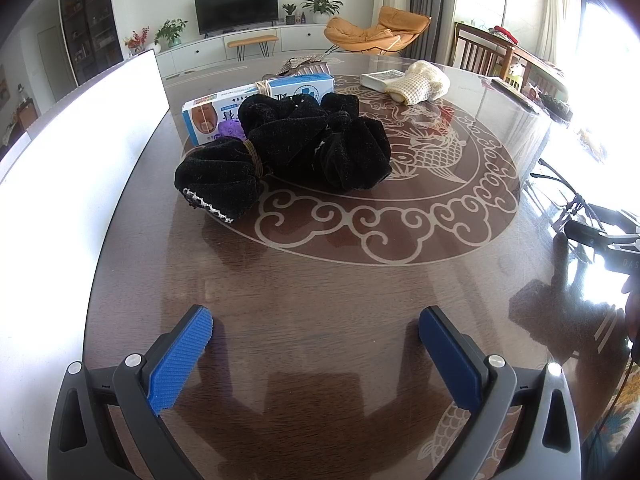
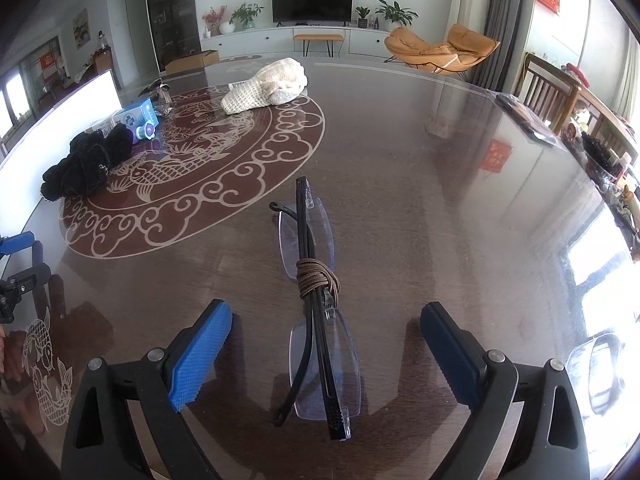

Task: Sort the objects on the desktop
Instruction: 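Hold glasses in right gripper while left tool moves toward purple toys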

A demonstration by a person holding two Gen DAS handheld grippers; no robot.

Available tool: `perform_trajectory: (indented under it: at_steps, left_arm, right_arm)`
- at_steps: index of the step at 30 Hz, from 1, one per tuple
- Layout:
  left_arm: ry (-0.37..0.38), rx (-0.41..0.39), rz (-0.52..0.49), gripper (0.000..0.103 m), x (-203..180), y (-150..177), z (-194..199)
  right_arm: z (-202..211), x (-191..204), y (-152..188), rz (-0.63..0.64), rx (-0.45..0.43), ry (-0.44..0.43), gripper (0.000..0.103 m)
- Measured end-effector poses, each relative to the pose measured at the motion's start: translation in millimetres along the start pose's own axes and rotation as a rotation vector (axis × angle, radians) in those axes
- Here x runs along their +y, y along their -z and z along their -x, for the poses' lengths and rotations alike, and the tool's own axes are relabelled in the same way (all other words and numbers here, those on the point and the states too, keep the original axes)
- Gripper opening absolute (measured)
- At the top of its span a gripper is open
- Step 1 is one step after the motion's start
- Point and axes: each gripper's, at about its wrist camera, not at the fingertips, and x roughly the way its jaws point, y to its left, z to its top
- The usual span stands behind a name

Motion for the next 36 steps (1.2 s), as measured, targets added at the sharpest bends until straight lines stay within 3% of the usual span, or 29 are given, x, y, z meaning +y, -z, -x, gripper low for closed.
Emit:
perform_trajectory:
  at_steps: [8,36]
  left_arm:
    - [0.0,0.0,0.0,0.103,0.1,0.0,0.0]
    - [-0.001,0.0,0.0,0.103,1.0,0.3,-0.3]
  right_arm:
    - [-2.3,0.4,-0.6,0.0,0.008,-0.002,0.101]
    - [-3.1,0.3,-0.3,-0.001,0.009,-0.005,0.101]
